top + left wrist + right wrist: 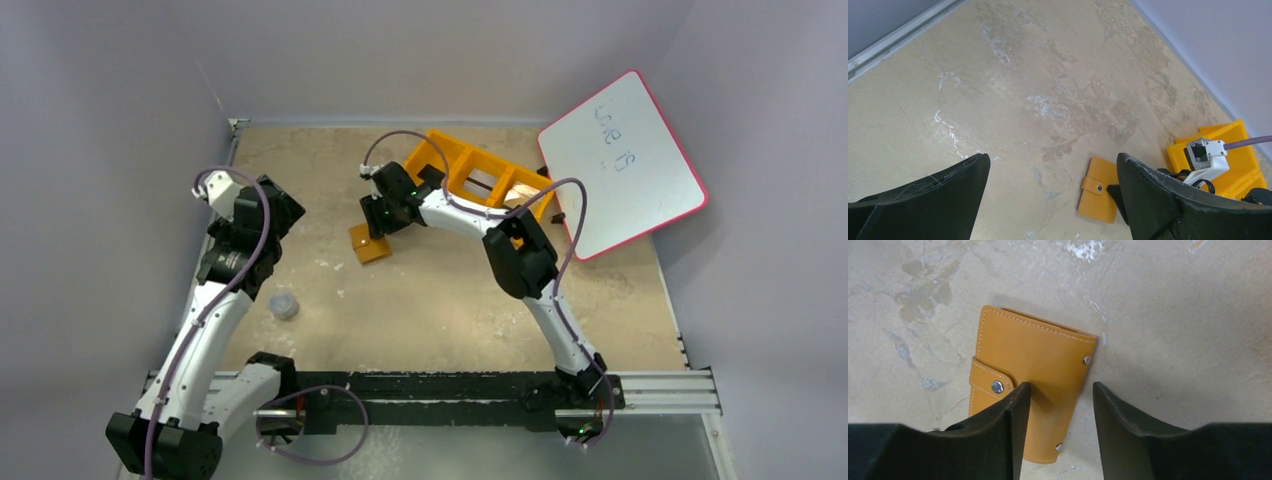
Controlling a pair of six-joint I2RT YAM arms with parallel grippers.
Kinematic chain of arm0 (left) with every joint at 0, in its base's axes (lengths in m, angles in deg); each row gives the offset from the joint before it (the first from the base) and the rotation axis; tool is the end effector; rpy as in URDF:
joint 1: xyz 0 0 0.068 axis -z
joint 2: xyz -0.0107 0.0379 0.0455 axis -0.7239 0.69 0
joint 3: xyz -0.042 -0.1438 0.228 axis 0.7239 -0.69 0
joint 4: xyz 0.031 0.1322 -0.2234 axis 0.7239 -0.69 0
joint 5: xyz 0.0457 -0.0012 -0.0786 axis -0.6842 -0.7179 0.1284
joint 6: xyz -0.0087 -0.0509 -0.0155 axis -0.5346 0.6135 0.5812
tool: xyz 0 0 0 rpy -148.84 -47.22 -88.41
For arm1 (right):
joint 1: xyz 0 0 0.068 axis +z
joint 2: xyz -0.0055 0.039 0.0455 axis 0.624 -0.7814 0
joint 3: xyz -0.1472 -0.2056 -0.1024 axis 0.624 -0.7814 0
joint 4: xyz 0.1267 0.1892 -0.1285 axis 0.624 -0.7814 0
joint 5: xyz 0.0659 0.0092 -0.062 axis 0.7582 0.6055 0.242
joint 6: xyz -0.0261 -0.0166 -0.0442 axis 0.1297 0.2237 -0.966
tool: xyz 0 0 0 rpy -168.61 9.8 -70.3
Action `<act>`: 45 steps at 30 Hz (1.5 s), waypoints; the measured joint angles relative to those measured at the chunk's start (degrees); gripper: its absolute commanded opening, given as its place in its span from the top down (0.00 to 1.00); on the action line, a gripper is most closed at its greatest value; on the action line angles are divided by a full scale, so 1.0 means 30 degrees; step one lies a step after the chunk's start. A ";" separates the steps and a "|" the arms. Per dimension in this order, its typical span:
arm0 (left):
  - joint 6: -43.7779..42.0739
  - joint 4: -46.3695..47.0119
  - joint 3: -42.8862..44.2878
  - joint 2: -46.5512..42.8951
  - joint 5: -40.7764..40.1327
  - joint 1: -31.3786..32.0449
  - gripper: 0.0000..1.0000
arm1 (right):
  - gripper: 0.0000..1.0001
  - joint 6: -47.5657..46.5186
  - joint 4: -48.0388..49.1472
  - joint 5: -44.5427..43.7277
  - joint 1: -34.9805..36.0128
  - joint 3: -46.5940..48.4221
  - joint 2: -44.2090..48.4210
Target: Take the credit cards out of the card holder
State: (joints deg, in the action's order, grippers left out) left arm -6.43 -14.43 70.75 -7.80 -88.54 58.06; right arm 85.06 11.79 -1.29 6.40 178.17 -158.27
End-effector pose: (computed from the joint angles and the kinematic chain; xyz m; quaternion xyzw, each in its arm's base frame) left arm 0.1861 -0.0180 0.3351 -0.4015 0.7517 -0.0042 0.5232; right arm 0.3760 0.3797 0.1753 -0.2471 0.8873 0.2243 0.3184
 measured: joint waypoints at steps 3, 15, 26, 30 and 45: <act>-0.0168 0.0168 -0.0131 0.0568 0.0758 -0.0007 0.02 | 0.64 -0.0029 0.0903 0.0015 0.0095 -0.1632 0.0860; -0.0539 0.2455 -0.1741 0.5697 0.7344 0.1676 0.13 | 0.76 0.1974 0.4014 0.2295 0.0444 -1.1606 0.6841; 0.0918 0.4947 -0.4350 0.7497 1.0928 0.4911 0.23 | 0.74 0.4816 0.6368 0.5282 -0.0787 -1.5212 0.8284; 0.1399 0.5166 -0.4350 0.7832 1.1118 0.6455 0.23 | 0.73 0.5289 0.7388 0.6943 -0.1610 -1.5963 0.8276; 0.2506 0.4998 -0.3308 1.1038 0.8947 0.8313 0.39 | 0.72 0.5617 0.8043 0.7686 -0.1945 -1.6364 0.8269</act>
State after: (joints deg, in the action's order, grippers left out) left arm 1.09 0.56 60.83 25.31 -61.69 83.00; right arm 101.91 35.92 21.77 0.57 129.08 -133.46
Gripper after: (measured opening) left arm 0.656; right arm 0.274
